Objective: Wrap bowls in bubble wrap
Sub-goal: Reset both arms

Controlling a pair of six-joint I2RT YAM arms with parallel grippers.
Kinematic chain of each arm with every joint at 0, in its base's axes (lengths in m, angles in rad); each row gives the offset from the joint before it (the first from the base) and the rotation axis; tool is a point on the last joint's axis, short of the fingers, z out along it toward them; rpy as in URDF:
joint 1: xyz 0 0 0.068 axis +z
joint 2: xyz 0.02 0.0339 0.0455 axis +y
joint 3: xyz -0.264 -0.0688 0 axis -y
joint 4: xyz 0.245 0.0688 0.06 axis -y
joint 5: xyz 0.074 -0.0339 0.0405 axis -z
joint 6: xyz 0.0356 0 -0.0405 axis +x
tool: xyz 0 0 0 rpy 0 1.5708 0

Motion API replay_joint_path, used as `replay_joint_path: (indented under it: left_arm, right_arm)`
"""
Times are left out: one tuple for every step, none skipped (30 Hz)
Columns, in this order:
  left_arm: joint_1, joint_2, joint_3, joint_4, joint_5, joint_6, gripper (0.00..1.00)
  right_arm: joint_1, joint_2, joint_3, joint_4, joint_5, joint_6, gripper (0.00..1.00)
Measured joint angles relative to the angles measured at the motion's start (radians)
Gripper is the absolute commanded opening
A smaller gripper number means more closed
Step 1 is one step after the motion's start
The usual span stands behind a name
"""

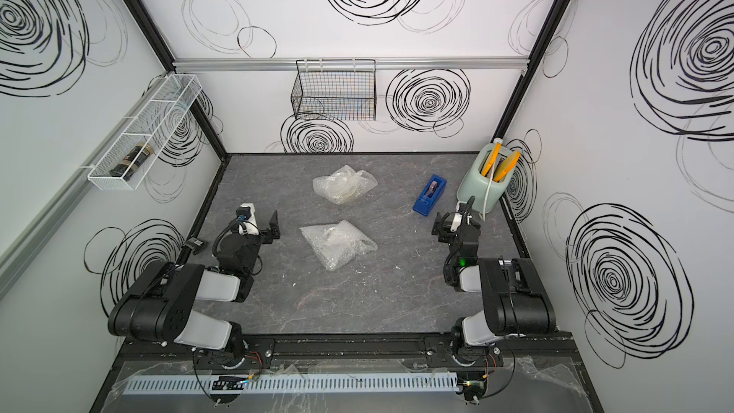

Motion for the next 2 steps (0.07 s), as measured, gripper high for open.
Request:
replay_joint_path:
  left_arm:
    - [0.0,0.0,0.001,0.0,0.0,0.0,0.96]
    - [0.0,0.0,0.001,0.0,0.0,0.0,0.97]
  right_arm:
    - [0.0,0.0,0.0,0.0,0.0,0.0,0.98]
    - [0.0,0.0,0.0,0.0,0.0,0.0,0.97]
